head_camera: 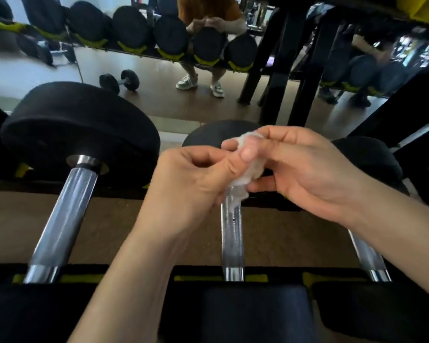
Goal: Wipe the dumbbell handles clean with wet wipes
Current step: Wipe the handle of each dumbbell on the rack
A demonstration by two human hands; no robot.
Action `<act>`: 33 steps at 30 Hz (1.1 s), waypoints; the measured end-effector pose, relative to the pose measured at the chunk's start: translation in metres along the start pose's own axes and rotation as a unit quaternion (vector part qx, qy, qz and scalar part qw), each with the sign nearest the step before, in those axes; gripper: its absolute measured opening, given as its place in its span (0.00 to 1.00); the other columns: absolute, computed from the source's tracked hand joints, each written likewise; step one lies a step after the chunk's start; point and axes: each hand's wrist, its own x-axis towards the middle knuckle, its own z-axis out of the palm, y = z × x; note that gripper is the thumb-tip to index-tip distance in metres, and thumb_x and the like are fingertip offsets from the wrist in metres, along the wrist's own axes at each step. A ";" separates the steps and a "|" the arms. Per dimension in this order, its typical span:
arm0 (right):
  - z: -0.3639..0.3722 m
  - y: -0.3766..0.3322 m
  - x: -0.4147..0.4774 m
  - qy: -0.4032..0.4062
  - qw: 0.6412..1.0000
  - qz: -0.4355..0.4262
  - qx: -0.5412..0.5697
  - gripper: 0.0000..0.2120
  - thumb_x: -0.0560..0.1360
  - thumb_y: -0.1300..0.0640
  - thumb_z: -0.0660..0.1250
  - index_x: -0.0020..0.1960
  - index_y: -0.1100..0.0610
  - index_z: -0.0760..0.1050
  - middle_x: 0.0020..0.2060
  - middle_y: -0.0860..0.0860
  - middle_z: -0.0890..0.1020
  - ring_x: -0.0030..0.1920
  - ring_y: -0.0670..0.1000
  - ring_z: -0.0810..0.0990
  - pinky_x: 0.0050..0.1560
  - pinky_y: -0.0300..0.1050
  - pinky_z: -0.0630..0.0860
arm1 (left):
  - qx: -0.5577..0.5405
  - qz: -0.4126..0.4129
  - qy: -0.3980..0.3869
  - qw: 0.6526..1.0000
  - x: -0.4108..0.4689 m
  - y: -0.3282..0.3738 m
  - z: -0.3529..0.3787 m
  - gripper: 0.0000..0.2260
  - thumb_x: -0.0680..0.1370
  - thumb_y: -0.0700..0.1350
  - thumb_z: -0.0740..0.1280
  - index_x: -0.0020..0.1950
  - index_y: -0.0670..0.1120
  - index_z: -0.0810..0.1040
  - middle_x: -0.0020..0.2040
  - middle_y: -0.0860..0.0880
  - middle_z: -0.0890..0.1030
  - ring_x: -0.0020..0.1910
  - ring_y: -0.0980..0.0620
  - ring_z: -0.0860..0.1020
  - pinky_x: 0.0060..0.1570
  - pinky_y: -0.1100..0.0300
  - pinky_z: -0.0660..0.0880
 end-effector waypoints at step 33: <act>-0.030 0.079 0.007 -0.175 0.789 -0.324 -0.492 0.11 0.79 0.56 0.63 0.56 0.58 0.82 0.45 0.51 0.82 0.45 0.47 0.80 0.45 0.44 0.78 | 0.443 -0.154 -0.014 0.883 -0.052 -0.019 0.000 0.05 0.79 0.51 0.65 0.46 0.61 0.79 0.41 0.62 0.80 0.43 0.66 0.76 0.42 0.72 0.71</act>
